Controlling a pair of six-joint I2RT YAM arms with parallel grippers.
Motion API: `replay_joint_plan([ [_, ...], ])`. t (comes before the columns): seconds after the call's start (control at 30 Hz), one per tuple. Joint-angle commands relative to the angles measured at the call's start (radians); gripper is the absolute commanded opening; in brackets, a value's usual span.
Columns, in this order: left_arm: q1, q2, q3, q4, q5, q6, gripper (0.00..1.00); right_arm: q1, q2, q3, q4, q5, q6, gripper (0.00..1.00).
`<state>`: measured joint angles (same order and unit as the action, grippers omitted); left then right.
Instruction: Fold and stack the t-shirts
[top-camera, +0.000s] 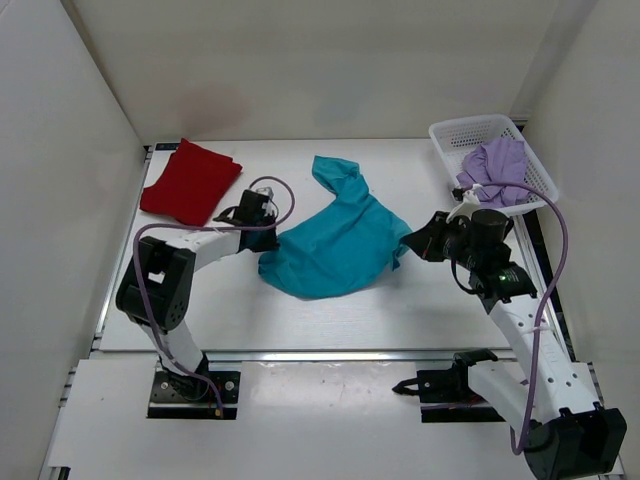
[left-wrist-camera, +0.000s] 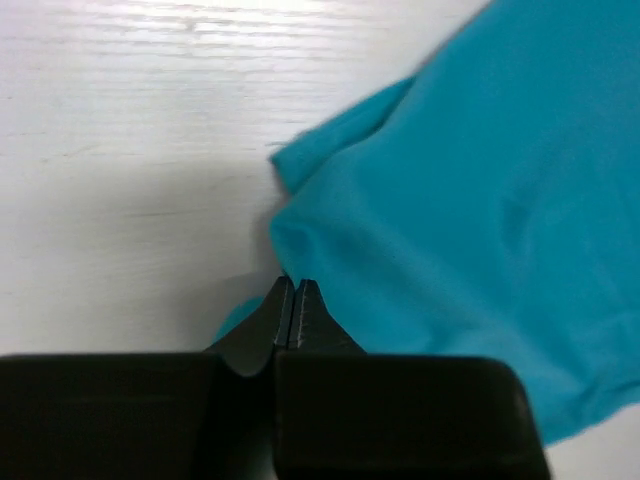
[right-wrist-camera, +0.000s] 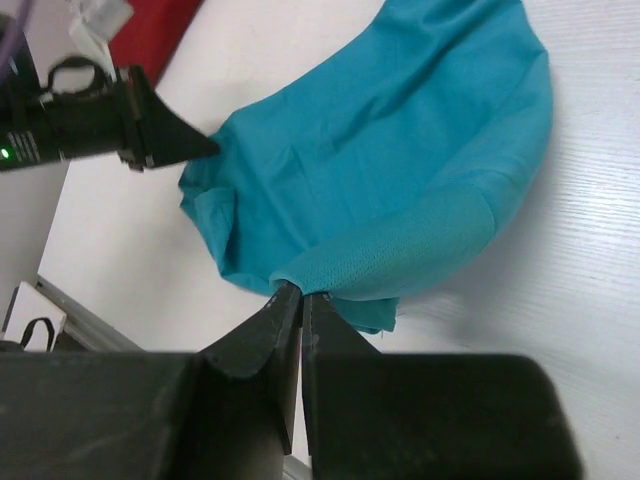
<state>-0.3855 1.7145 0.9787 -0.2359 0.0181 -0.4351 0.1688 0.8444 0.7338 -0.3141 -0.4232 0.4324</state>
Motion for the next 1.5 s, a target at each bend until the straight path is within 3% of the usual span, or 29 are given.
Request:
replay_joint_plan([
  [0.0,-0.055,-0.059,0.159,-0.034,-0.010,0.005,0.00,0.029,-0.010,0.038,0.050,-0.011,0.002,0.00],
  [0.13,-0.104,-0.191,0.377,-0.153,-0.015,0.036,0.00,0.046,-0.054,0.162,-0.011,0.027,-0.023,0.00],
  [0.23,-0.083,-0.349,0.387,-0.184,-0.017,0.052,0.00,0.080,-0.160,0.240,-0.065,0.087,-0.046,0.00],
  [0.33,0.032,-0.569,0.232,-0.134,0.079,0.007,0.01,0.138,-0.241,0.269,-0.120,0.175,-0.053,0.00],
  [0.4,0.199,-0.668,0.100,-0.077,0.173,-0.039,0.02,0.164,-0.275,0.250,-0.149,0.219,-0.044,0.00],
  [0.47,0.282,-0.711,-0.033,-0.053,0.235,-0.051,0.04,0.202,-0.291,0.202,-0.160,0.244,-0.035,0.00],
  [0.57,0.298,-0.685,-0.072,-0.066,0.260,-0.039,0.04,0.244,-0.283,0.106,-0.163,0.280,-0.017,0.00],
  [0.7,0.203,-0.580,-0.013,-0.068,0.178,-0.034,0.04,0.224,-0.233,0.023,-0.132,0.267,-0.011,0.00],
  [0.9,0.229,-0.238,0.133,-0.054,0.161,-0.030,0.09,-0.037,-0.118,-0.073,-0.022,0.002,-0.006,0.00],
  [1.0,0.223,0.092,0.382,-0.201,0.146,0.008,0.27,-0.112,-0.070,-0.067,0.004,-0.057,-0.008,0.00],
  [1.07,0.211,0.176,0.512,-0.259,0.128,0.022,0.41,-0.089,-0.058,-0.047,0.006,-0.010,-0.012,0.00],
  [1.1,0.209,0.191,0.552,-0.256,0.115,0.025,0.57,-0.074,-0.048,-0.036,0.006,0.006,-0.012,0.00],
  [1.13,0.197,0.188,0.569,-0.247,0.106,0.018,0.66,-0.059,-0.032,-0.031,0.004,0.023,-0.012,0.00],
  [1.17,0.188,0.162,0.569,-0.228,0.082,0.024,0.90,-0.036,-0.034,-0.024,0.007,0.046,-0.012,0.00],
  [1.2,0.183,0.131,0.568,-0.202,0.063,0.019,0.99,-0.020,-0.024,-0.025,0.007,0.052,-0.014,0.00],
  [1.3,0.210,0.009,0.488,-0.131,0.097,-0.005,0.99,-0.028,-0.004,-0.031,0.024,0.041,-0.012,0.00],
  [1.43,0.246,-0.255,0.110,0.062,0.181,-0.082,0.99,-0.034,-0.016,-0.056,0.032,0.012,-0.012,0.00],
  [1.47,0.235,-0.297,-0.008,0.088,0.178,-0.102,0.93,-0.029,-0.016,-0.062,0.039,0.011,-0.020,0.00],
])
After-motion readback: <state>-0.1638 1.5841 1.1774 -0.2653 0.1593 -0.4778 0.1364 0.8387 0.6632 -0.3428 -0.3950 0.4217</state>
